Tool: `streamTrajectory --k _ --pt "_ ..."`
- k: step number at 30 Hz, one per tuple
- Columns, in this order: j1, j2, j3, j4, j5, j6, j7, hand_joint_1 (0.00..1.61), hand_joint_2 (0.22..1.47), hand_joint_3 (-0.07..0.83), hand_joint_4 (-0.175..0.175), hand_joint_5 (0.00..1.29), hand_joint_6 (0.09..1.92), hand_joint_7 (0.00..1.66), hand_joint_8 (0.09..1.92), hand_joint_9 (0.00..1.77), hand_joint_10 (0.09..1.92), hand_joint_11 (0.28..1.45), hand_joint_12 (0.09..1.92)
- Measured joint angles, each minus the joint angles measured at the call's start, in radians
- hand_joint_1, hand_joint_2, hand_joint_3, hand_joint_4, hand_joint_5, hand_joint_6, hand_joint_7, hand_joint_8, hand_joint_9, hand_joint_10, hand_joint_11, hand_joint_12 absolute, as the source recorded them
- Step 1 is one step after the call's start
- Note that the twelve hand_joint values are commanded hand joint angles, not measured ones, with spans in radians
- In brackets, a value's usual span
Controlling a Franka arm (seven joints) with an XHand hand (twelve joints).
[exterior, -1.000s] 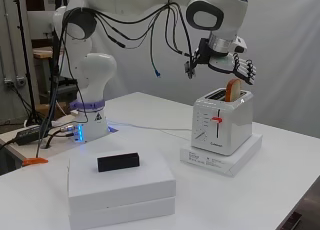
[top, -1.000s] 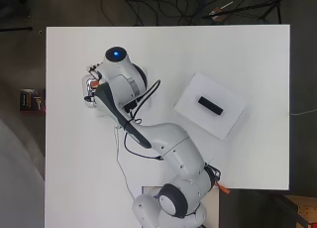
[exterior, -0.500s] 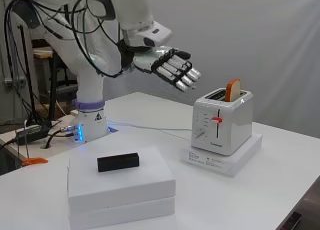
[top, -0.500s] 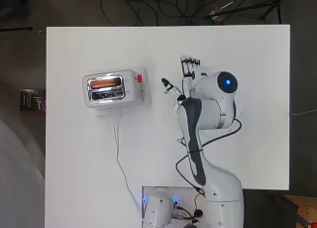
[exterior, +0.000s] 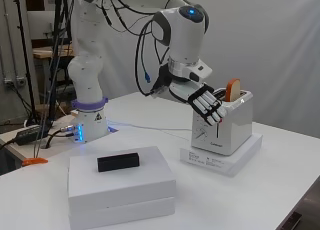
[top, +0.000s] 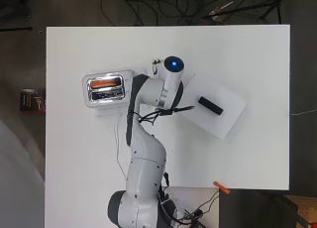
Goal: Teleoperate dual arm-hand system to toast a bread
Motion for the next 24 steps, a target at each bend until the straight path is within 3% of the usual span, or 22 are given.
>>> streamTrajectory --k 6,8,11,13,15,16,17,19,21,22,24 --pt "-0.097 0.085 0.088 0.014 0.067 0.001 -0.052 0.00 0.95 0.001 -0.010 0.53 0.09 0.44 0.09 0.48 0.09 0.41 0.09" --pt "-0.129 0.113 0.119 0.035 0.084 -0.007 -0.056 0.00 0.97 0.001 0.034 0.69 0.09 0.53 0.09 0.65 0.09 0.43 0.09" --pt "-0.176 0.159 0.176 0.068 0.104 -0.010 -0.046 0.00 0.99 0.002 0.141 0.98 0.09 0.68 0.09 1.02 0.09 0.52 0.09" --pt "-0.199 0.181 0.195 0.079 0.118 -0.005 -0.020 0.00 1.04 0.006 0.168 1.13 0.11 0.72 0.09 1.18 0.09 0.60 0.09" --pt "-0.218 0.196 0.207 0.088 0.130 -0.003 -0.033 0.00 1.10 -0.003 0.174 1.10 0.26 0.86 0.09 1.11 0.80 0.78 0.09" --pt "-0.229 0.201 0.210 0.089 0.133 -0.001 -0.053 0.01 1.11 -0.002 0.174 1.07 0.21 0.90 0.09 1.05 1.09 0.81 0.12" --pt "-0.235 0.204 0.212 0.091 0.138 0.000 -0.073 0.00 1.12 -0.001 0.170 1.04 0.16 0.93 0.09 1.00 1.15 0.80 0.15" --pt "-0.243 0.214 0.218 0.097 0.143 0.003 -0.087 0.00 1.12 0.000 0.132 0.93 0.09 0.83 0.09 0.93 0.69 0.73 0.09" --pt "-0.257 0.228 0.227 0.103 0.143 0.004 -0.062 0.00 1.10 -0.001 0.087 0.72 0.09 0.66 0.09 0.78 0.23 0.61 0.09" --pt "-0.270 0.240 0.237 0.108 0.145 0.001 -0.051 0.00 1.09 -0.004 0.078 0.66 0.09 0.56 0.09 0.66 0.11 0.56 0.09" --pt "-0.302 0.268 0.264 0.134 0.151 -0.011 -0.049 0.01 1.08 -0.007 0.067 0.56 0.09 0.45 0.09 0.51 0.09 0.51 0.09"
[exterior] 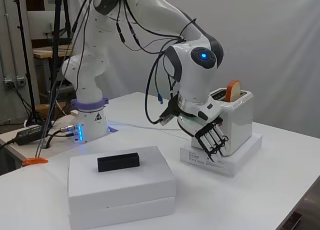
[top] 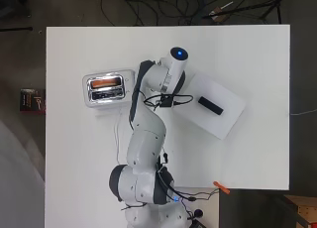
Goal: Teleoperate dual arm-hand system to toast a bread
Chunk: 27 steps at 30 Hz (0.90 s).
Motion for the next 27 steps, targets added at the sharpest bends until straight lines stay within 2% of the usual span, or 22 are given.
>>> streamTrajectory --k 4,8,11,15,18,20,23,27 --pt "-0.044 0.050 0.058 0.032 -0.006 -0.010 -0.018 0.05 1.03 -0.019 0.047 0.42 0.09 0.39 0.09 0.48 0.09 0.51 0.09" --pt "-0.067 0.079 0.086 0.038 -0.010 -0.023 -0.033 0.06 1.01 -0.018 0.035 0.37 0.09 0.36 0.09 0.48 0.09 0.51 0.09" --pt "-0.085 0.083 0.101 0.006 -0.031 -0.020 -0.049 0.14 0.98 -0.019 0.004 0.27 0.09 0.32 0.09 0.50 0.09 0.51 0.09" --pt "-0.092 0.067 0.110 -0.032 -0.043 -0.035 -0.080 0.18 1.00 -0.001 -0.011 0.31 0.09 0.35 0.09 0.52 0.09 0.50 0.09" --pt "-0.090 0.037 0.118 -0.032 -0.056 -0.033 -0.069 0.06 1.05 0.019 -0.016 0.29 0.09 0.32 0.09 0.46 0.09 0.47 0.09" --pt "-0.090 0.000 0.126 -0.038 -0.073 -0.005 -0.034 0.01 1.09 0.011 -0.008 0.37 0.09 0.39 0.09 0.62 0.09 0.52 0.09" --pt "-0.094 -0.077 0.147 -0.045 -0.112 0.021 0.008 0.00 1.08 -0.003 -0.013 0.25 0.09 0.18 0.09 0.26 0.09 0.41 0.09" --pt "-0.114 -0.275 0.180 -0.065 -0.178 0.027 0.030 0.00 1.09 0.003 -0.018 0.22 0.09 0.16 0.09 0.20 0.09 0.38 0.09"
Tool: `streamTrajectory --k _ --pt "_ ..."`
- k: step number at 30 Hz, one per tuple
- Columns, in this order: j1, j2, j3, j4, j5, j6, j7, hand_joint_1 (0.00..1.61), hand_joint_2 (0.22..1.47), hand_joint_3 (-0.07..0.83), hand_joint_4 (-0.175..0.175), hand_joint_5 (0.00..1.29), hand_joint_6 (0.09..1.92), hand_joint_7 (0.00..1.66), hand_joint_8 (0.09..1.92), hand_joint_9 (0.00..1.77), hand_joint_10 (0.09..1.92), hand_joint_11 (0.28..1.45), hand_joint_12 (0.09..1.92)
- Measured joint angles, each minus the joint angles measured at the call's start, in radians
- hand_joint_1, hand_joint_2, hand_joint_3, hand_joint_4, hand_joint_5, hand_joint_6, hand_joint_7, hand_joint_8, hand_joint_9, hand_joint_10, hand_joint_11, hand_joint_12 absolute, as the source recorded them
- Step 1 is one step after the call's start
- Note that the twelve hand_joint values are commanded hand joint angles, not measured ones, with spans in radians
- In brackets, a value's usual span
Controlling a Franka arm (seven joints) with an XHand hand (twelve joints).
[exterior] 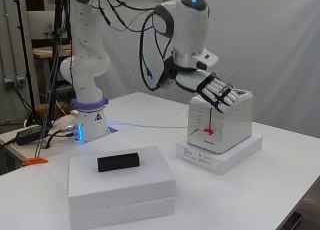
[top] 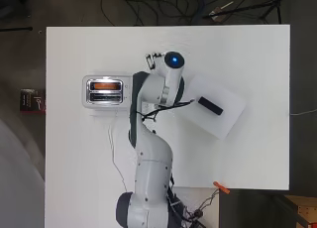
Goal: Teleoperate dual arm-hand system to toast a bread
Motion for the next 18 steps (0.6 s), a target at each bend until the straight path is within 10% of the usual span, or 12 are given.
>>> streamTrajectory --k 9,18 --pt "-0.081 -0.554 0.147 -0.228 -0.140 -0.045 0.144 0.00 1.08 -0.005 -0.043 0.20 0.09 0.17 0.09 0.21 0.09 0.36 0.09" --pt "-0.108 -0.626 0.216 -0.278 -0.243 -0.057 0.283 0.02 1.07 -0.004 -0.042 0.18 0.09 0.18 0.09 0.23 0.09 0.35 0.09"
